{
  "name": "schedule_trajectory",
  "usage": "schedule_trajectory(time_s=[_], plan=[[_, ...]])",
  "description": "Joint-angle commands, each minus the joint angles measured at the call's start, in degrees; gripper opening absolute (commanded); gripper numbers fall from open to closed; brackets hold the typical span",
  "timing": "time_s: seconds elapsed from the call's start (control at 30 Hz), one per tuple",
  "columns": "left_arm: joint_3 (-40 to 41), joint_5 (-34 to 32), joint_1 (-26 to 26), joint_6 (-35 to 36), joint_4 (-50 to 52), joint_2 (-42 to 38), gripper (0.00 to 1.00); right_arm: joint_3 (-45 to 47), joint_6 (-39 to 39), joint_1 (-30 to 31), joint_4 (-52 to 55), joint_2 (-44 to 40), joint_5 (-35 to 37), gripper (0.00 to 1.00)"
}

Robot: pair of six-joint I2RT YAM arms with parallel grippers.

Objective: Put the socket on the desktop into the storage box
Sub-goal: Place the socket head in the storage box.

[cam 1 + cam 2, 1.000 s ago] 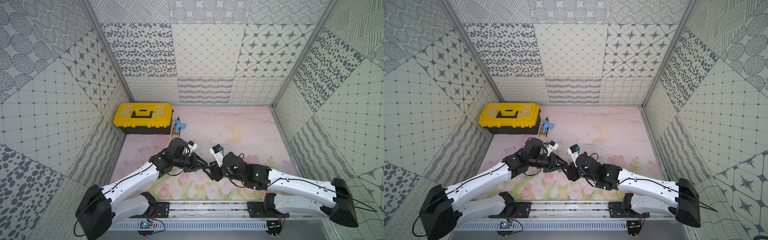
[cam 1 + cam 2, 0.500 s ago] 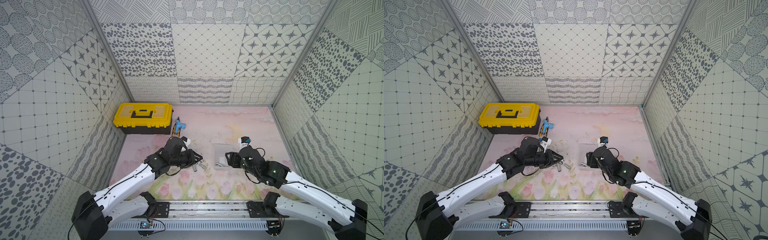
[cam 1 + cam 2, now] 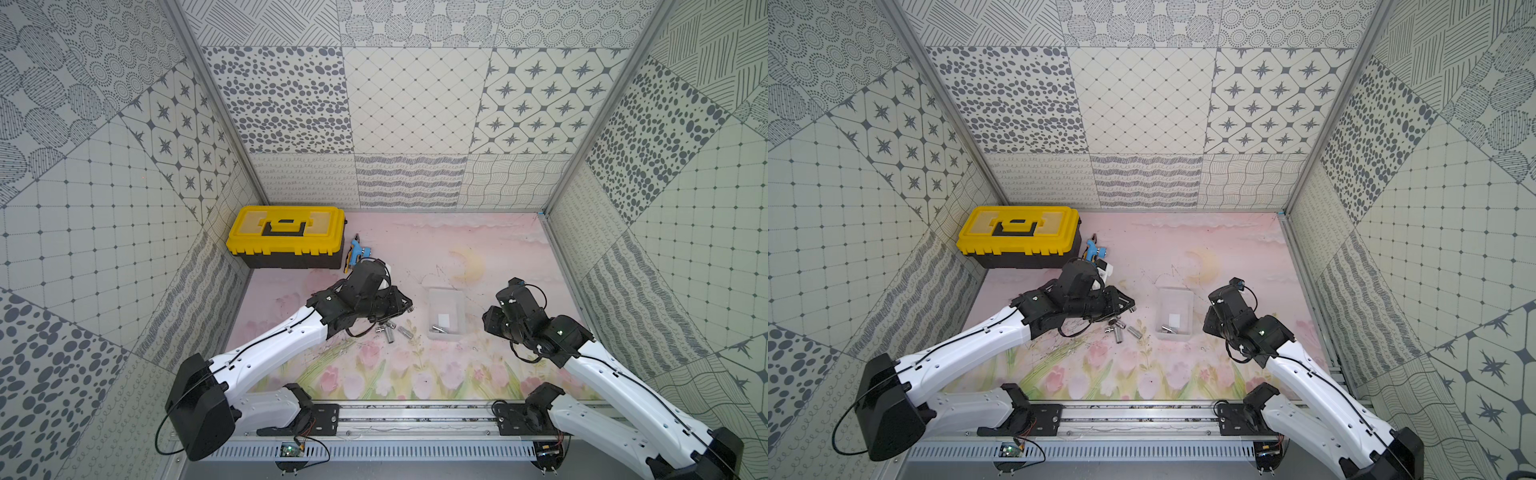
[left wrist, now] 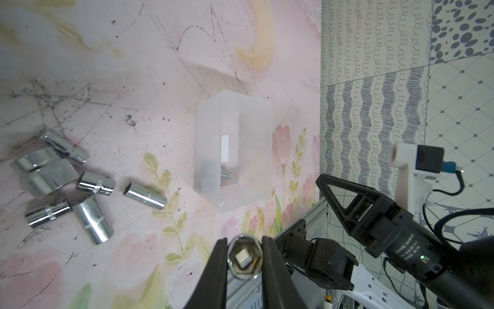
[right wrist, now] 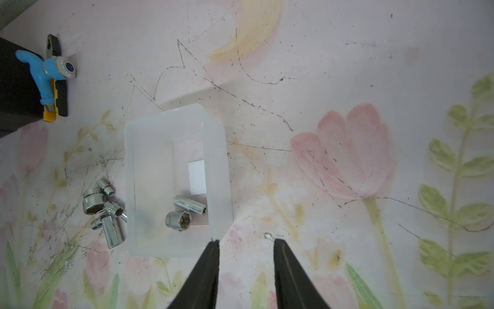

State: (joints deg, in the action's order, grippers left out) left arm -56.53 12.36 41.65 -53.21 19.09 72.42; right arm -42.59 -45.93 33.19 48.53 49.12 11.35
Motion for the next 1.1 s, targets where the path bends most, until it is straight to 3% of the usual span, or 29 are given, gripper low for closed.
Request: schedule_trajectory(time_s=[0.0, 0.6, 1.07], plan=[[-6.9, -5.6, 4.2, 6.4, 0.9, 5.9, 0.0, -0.7, 0.9, -1.3, 1.0, 0.7, -1.5, 0.28], [-29.0, -12.8, 14.4, 13.5, 4.6, 29.3, 0.0, -2.1, 1.1, -3.4, 4.6, -0.4, 0.5, 0.23], [-31.7, -18.8, 14.3, 14.5, 5.8, 36.3, 0.0, -2.2, 1.8, -3.5, 4.8, -0.4, -1.1, 0.23]])
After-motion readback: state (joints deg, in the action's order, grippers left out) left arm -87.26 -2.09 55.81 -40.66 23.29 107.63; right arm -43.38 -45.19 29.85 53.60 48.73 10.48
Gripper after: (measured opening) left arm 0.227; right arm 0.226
